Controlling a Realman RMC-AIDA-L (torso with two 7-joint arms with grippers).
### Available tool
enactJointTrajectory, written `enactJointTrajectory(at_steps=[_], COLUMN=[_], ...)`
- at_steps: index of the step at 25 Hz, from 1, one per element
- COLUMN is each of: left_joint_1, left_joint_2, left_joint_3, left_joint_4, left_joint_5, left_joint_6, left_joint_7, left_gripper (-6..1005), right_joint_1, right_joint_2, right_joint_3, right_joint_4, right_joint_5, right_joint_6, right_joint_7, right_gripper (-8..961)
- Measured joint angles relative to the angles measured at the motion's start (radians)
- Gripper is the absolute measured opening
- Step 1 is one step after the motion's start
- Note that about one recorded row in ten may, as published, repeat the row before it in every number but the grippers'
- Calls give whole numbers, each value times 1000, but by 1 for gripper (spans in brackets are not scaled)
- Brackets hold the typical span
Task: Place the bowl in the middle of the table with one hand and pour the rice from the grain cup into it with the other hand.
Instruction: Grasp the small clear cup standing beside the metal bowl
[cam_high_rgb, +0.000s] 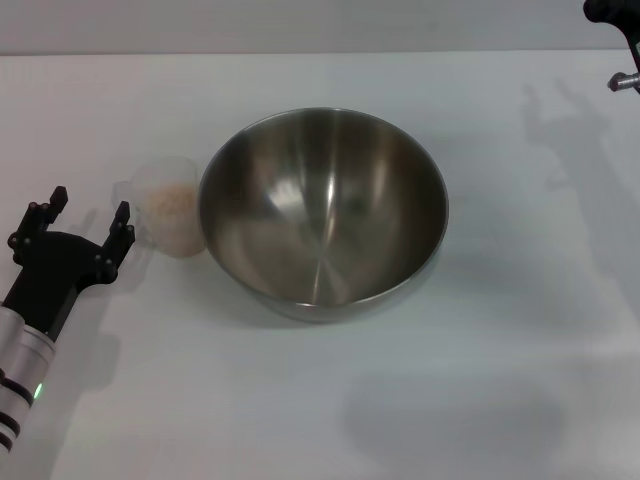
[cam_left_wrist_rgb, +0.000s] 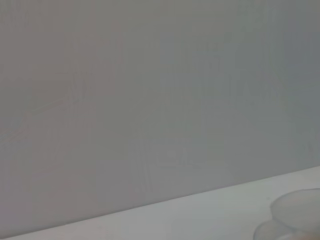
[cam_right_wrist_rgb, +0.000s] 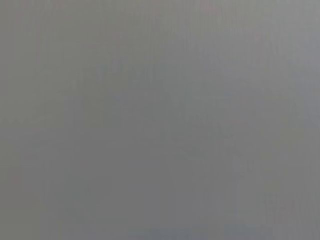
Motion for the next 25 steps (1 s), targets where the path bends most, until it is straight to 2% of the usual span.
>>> enactJointTrajectory(at_steps=[25], left_joint_1=[-46], left_joint_2=[-1], left_joint_3=[-48], left_joint_4=[2], left_joint_5=[0], left_joint_6=[-54], left_joint_7=[-2], left_gripper=[623], right_joint_1=[8], right_joint_2=[1], right_joint_3=[0], right_joint_4=[-6], right_joint_5=[-2], right_joint_6=[9], right_joint_7=[0], right_gripper=[406])
